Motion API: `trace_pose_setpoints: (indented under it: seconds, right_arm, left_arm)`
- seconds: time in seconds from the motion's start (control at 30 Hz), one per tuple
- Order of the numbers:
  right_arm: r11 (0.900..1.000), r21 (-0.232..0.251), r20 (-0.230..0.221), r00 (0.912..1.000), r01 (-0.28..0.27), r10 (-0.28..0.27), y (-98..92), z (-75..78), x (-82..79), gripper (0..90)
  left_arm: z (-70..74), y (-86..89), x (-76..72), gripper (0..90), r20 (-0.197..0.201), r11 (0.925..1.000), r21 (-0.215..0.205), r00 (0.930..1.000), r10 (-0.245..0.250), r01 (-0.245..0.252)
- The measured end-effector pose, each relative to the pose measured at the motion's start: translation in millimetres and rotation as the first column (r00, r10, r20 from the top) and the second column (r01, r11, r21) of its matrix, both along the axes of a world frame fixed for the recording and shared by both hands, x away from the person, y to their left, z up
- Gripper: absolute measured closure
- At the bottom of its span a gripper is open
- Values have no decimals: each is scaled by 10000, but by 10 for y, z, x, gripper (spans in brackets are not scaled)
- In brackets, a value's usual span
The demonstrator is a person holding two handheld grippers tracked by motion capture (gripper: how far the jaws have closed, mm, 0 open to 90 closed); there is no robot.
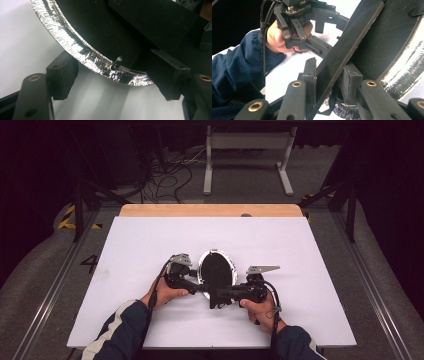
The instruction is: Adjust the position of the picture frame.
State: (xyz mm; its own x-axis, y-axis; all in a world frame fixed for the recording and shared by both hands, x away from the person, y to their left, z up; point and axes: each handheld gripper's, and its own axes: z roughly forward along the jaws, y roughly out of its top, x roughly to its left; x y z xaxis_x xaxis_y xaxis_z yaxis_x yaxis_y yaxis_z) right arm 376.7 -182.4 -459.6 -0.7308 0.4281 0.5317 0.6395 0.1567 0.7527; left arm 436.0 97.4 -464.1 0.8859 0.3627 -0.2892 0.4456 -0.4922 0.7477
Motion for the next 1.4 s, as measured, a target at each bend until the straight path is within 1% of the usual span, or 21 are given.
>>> trace_pose_setpoints:
  seconds: [0.1, 0.17, 0.2, 0.3, 0.33, 0.4, 0.43, 0.47, 0.53, 0.6, 0.67, 0.73, 0.77, 0.93, 1.0, 1.07, 1.13, 1.2, 1.27, 1.33, 1.4]
  right_arm:
    - [9999, -21, 123, 9998, -146, 146, 0, 8, -10, 701]
    - [9996, -191, 296, 9994, -199, 204, 7, 32, -18, 703]
    - [9994, -270, 404, 9990, -195, 206, 12, 44, -22, 705]
    - [9996, -284, 505, 9987, -70, 84, 7, 67, -14, 705]
    - [9999, -170, 404, 9992, -27, 34, -2, 67, -7, 703]
    - [9999, 42, 261, 9996, 124, -125, -20, 58, 18, 700]
    - [9998, -19, 262, 9994, 223, -222, -17, 55, 23, 701]
    - [9996, -55, 290, 9992, 291, -290, -10, 50, 27, 704]
    - [9991, -246, 414, 9986, 331, -321, 12, 56, 23, 704]
    - [9988, -331, 566, 9978, 369, -350, 20, 67, 16, 704]
    - [9965, -637, 634, 9968, 535, -495, 39, 65, 9, 716]
    - [9943, -846, 681, 9960, 644, -587, 55, 44, 3, 741]
    - [9947, -809, 676, 9960, 639, -584, 54, 38, -2, 742]
    - [9917, -1047, 842, 9943, 744, -657, 58, 56, -30, 737]
    - [9905, -1119, 849, 9939, 801, -708, 66, 66, -33, 739]
    - [9875, -1279, 965, 9921, 921, -801, 91, 82, -46, 740]
    - [9876, -1300, 1034, 9918, 884, -752, 96, 85, -48, 745]
    - [9878, -1287, 987, 9923, 874, -749, 89, 81, -42, 745]
    - [9871, -1363, 1004, 9924, 845, -711, 89, 83, -34, 745]
    - [9865, -1431, 1111, 9918, 796, -639, 98, 94, -33, 746]
    - [9850, -1566, 1272, 9905, 727, -529, 114, 110, -35, 746]
  left_arm:
    - [26, 48, 1, 347, 49, 9995, -300, 10000, 7, -6]
    - [54, 60, -3, 376, 408, 9996, -280, 9992, 51, -40]
    - [74, 61, -22, 391, 466, 9990, -402, 9987, 207, -189]
    - [165, 89, -57, 466, 1171, 9985, -406, 9923, 411, -365]
    - [193, 95, -75, 491, 1357, 9977, -466, 9892, 557, -498]
    - [251, 93, -107, 516, 1932, 9972, -384, 9786, 710, -648]
    - [274, 94, -122, 529, 2095, 9970, -358, 9750, 745, -685]
    - [297, 95, -134, 541, 2369, 9972, -256, 9687, 749, -708]
    - [330, 96, -169, 550, 2663, 9969, -255, 9607, 785, -744]
    - [381, 112, -207, 582, 3153, 9963, -374, 9451, 856, -777]
    - [414, 108, -244, 605, 3516, 9971, -303, 9330, 765, -703]
    - [414, 108, -260, 613, 3543, 9975, -362, 9325, 703, -615]
    - [409, 113, -263, 615, 3606, 9976, -405, 9303, 678, -570]
    - [393, 122, -269, 622, 3550, 9968, -576, 9321, 717, -547]
    - [367, 114, -259, 608, 3523, 9974, -374, 9332, 714, -622]
    - [323, 111, -233, 590, 3327, 9975, -278, 9404, 700, -644]
    - [277, 104, -198, 588, 2962, 9981, -324, 9532, 600, -528]
    - [227, 62, -178, 570, 2663, 9994, -129, 9633, 346, -323]
    - [194, 23, -160, 543, 2503, 9999, 18, 9681, 104, -112]
    - [169, 15, -135, 513, 2248, 9999, -131, 9743, 139, -112]
    - [138, 17, -100, 503, 1876, 9995, -290, 9822, -82, 139]
